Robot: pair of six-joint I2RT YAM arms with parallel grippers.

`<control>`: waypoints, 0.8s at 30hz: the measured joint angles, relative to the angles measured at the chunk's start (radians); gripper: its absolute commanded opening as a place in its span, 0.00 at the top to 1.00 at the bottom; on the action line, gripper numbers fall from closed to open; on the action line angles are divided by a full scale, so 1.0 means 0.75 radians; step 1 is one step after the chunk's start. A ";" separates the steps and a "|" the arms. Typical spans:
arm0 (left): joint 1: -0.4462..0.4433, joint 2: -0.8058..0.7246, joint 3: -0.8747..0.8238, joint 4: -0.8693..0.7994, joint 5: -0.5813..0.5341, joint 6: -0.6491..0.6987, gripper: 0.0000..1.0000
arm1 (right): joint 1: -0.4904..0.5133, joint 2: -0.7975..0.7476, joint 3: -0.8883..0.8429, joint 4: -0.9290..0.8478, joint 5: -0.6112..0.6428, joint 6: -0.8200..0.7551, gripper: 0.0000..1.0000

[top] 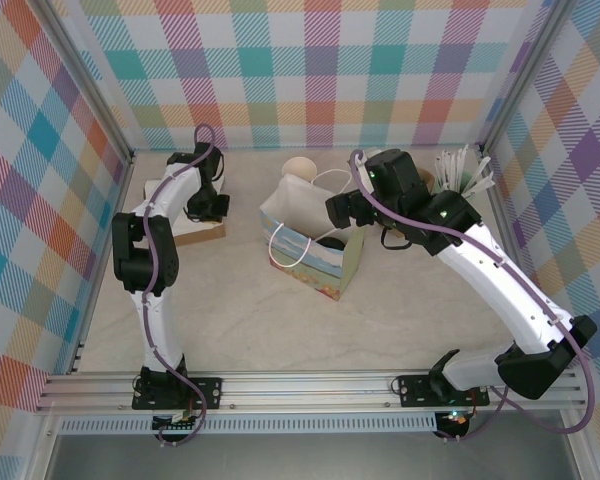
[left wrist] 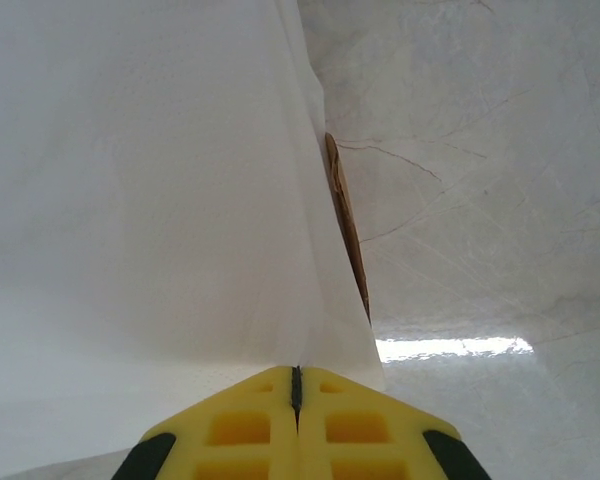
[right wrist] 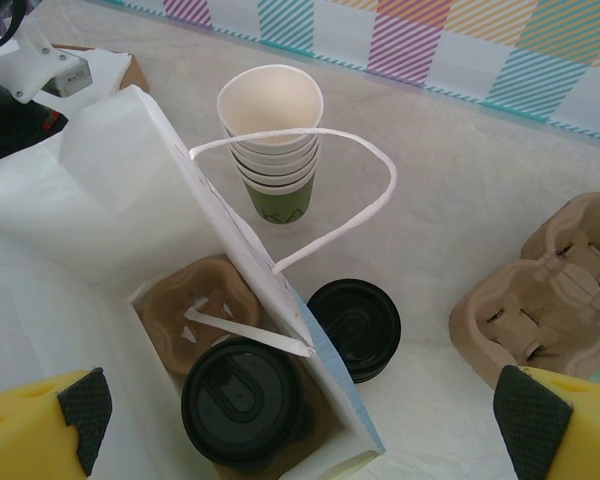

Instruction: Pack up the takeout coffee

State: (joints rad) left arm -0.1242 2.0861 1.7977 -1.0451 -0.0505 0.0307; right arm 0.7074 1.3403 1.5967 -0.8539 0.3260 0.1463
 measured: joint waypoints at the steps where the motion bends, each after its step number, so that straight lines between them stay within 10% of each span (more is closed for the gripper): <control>1: 0.001 -0.001 0.000 0.000 0.000 -0.001 1.00 | 0.000 0.000 0.000 0.000 0.001 -0.001 0.00; 13: 0.101 -0.378 -0.019 0.075 0.362 -0.061 1.00 | 0.000 -0.045 -0.044 0.100 -0.108 -0.045 0.00; 24: 0.108 -0.689 0.092 0.220 1.023 -0.097 1.00 | -0.001 -0.042 -0.076 0.461 -0.627 -0.188 0.00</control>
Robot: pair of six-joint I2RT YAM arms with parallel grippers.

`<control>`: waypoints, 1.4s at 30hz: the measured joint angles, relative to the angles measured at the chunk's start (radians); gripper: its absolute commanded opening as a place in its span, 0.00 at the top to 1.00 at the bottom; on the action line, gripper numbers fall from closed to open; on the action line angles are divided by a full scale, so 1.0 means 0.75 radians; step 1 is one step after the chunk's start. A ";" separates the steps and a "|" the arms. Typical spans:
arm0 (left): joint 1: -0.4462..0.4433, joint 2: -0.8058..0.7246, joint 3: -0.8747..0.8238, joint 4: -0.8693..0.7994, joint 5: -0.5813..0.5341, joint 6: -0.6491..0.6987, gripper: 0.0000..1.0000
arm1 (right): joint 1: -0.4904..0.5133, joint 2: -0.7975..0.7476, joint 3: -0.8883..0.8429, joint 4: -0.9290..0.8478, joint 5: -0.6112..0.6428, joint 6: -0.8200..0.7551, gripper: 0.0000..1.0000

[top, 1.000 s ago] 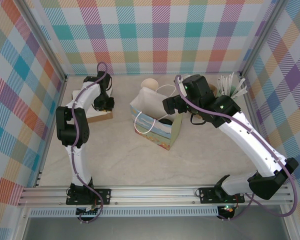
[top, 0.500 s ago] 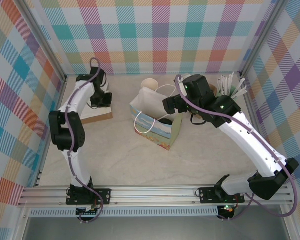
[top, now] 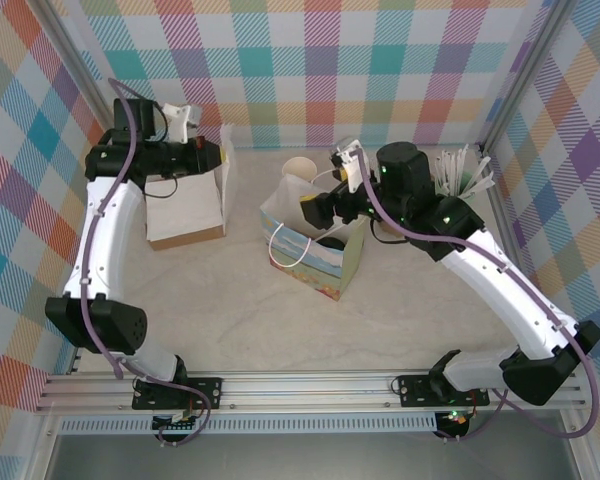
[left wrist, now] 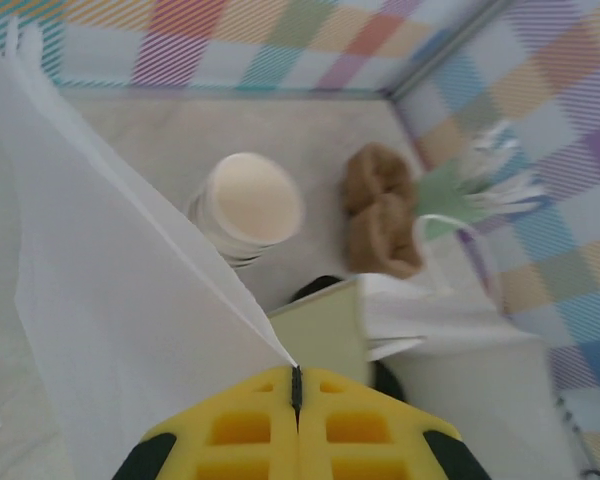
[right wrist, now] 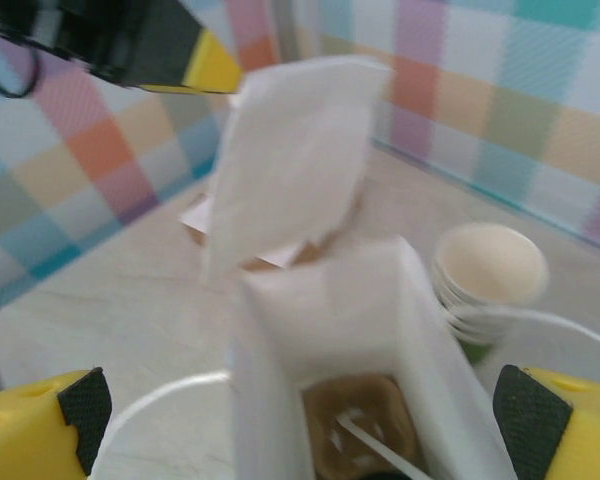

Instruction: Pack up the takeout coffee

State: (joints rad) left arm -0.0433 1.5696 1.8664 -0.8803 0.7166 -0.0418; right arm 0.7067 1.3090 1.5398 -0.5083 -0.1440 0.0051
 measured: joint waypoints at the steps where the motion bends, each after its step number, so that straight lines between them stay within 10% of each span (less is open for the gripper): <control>1: 0.000 -0.016 0.005 0.015 0.040 -0.012 1.00 | 0.000 0.014 0.008 0.032 -0.051 -0.006 0.00; 22: -0.078 -0.133 0.168 0.171 0.334 -0.234 1.00 | 0.160 0.582 0.422 0.465 -0.310 0.164 0.00; 35: -0.108 -0.132 0.170 0.169 0.304 -0.240 1.00 | 0.198 0.642 0.484 0.478 -0.153 0.219 0.81; 42: -0.110 -0.146 0.170 0.175 0.268 -0.270 0.71 | 0.197 0.556 0.492 0.279 -0.102 0.107 1.00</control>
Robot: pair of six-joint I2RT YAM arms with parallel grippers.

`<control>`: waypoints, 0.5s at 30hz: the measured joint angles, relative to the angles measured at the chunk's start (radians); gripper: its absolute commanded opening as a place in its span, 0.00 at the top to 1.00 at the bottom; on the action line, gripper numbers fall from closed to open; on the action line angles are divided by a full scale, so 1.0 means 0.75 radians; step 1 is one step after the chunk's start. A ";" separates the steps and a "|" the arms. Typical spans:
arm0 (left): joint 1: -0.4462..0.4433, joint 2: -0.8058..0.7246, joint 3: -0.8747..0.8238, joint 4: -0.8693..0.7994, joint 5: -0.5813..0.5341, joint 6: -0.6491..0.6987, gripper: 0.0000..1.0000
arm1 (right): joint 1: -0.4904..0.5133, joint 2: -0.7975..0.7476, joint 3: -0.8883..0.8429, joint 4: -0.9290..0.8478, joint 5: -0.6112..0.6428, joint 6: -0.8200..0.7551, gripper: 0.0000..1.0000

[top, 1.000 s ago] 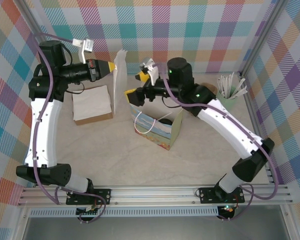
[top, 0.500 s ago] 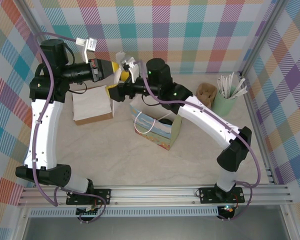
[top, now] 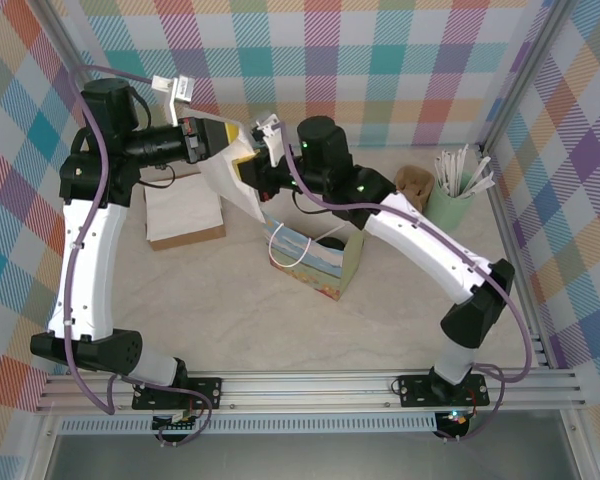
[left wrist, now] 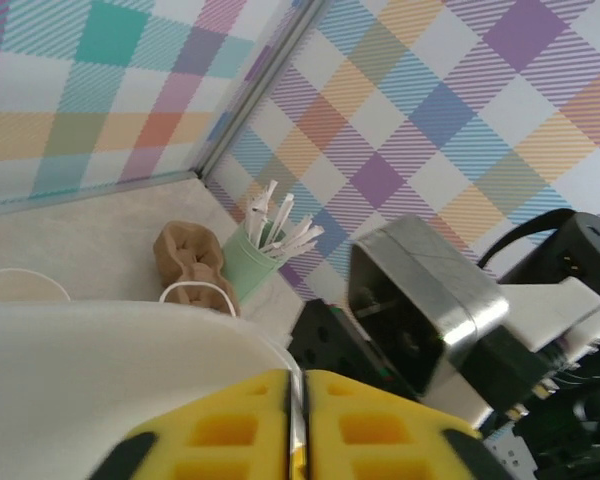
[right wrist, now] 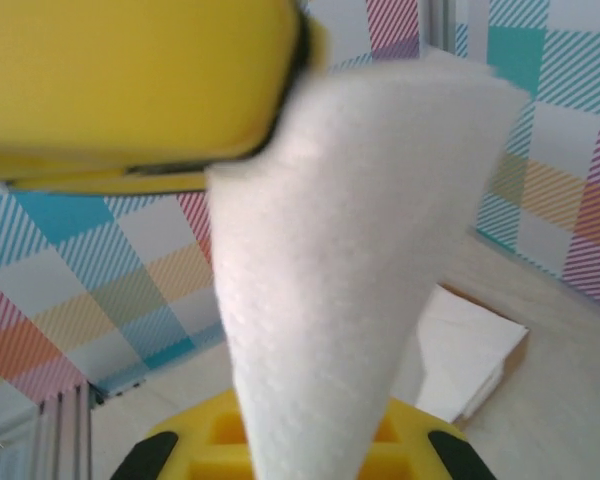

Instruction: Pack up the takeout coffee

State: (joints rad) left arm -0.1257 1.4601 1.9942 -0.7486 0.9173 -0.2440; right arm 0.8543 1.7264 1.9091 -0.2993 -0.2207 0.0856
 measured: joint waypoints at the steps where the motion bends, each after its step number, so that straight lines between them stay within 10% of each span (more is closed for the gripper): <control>1: -0.002 -0.009 0.000 0.004 -0.009 -0.006 0.58 | 0.000 -0.020 0.008 -0.046 0.004 -0.025 1.00; 6: -0.003 -0.163 -0.032 0.072 -0.111 0.012 0.23 | 0.000 -0.107 0.137 -0.308 0.045 -0.193 1.00; 15: -0.004 -0.681 -0.469 0.271 -0.448 0.047 0.09 | -0.038 -0.302 0.285 -0.737 0.180 -0.472 1.00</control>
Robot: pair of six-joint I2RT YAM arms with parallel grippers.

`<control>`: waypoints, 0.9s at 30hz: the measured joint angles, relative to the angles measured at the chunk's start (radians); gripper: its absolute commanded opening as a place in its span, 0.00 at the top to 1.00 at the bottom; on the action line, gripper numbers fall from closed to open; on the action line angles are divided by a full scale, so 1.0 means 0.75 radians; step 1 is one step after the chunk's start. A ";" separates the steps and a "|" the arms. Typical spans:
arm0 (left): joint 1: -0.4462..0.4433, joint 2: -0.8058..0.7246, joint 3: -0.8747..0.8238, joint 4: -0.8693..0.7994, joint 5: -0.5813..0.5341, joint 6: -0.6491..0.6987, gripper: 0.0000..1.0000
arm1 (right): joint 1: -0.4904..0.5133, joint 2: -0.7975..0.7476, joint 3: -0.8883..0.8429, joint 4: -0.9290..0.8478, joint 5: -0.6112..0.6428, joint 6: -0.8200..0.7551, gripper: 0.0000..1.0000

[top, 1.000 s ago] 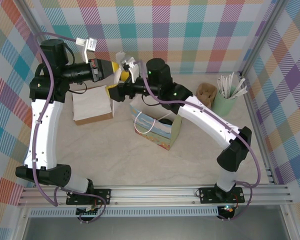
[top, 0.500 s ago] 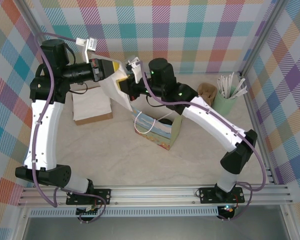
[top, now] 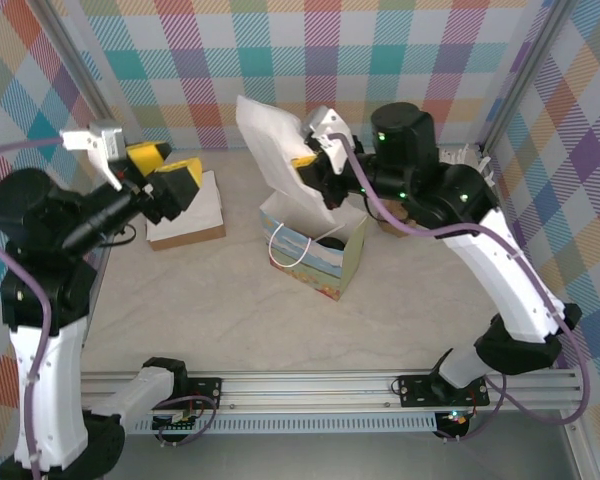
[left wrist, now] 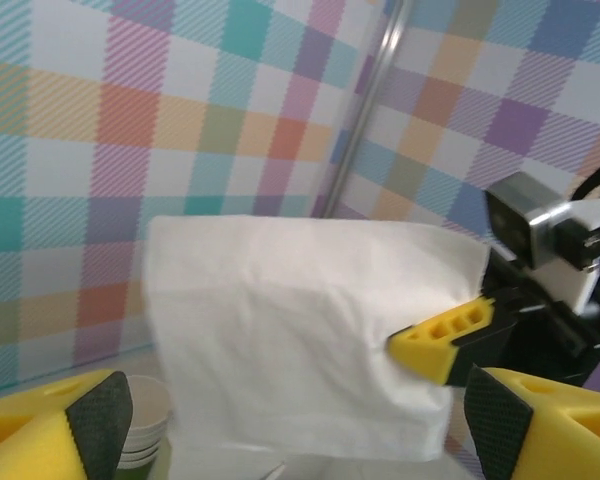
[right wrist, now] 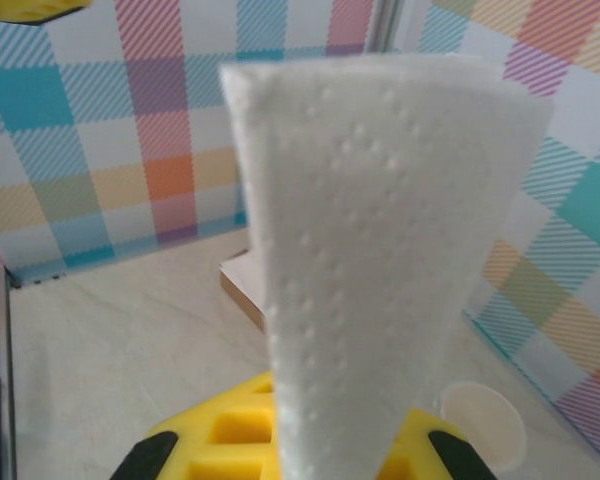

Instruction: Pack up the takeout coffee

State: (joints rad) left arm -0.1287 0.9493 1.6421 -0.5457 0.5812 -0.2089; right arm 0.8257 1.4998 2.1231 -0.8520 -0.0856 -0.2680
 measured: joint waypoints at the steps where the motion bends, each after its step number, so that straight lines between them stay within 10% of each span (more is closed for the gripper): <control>1: 0.000 -0.038 -0.057 0.010 -0.038 0.000 0.08 | -0.006 -0.016 0.000 -0.030 0.008 -0.015 1.00; 11: 0.000 -0.108 -0.493 -0.044 -0.331 -0.007 0.06 | -0.027 -0.033 0.013 -0.244 0.066 -0.089 0.98; 27: 0.000 -0.128 -0.518 -0.071 -0.374 -0.005 0.05 | -0.162 0.231 -0.124 -0.253 -0.003 -0.081 0.97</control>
State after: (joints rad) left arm -0.1287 0.8532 1.2533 -0.5991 0.3008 -0.2123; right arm 0.7044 1.6733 2.0304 -1.0420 -0.0879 -0.3286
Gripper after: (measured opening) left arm 0.945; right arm 0.067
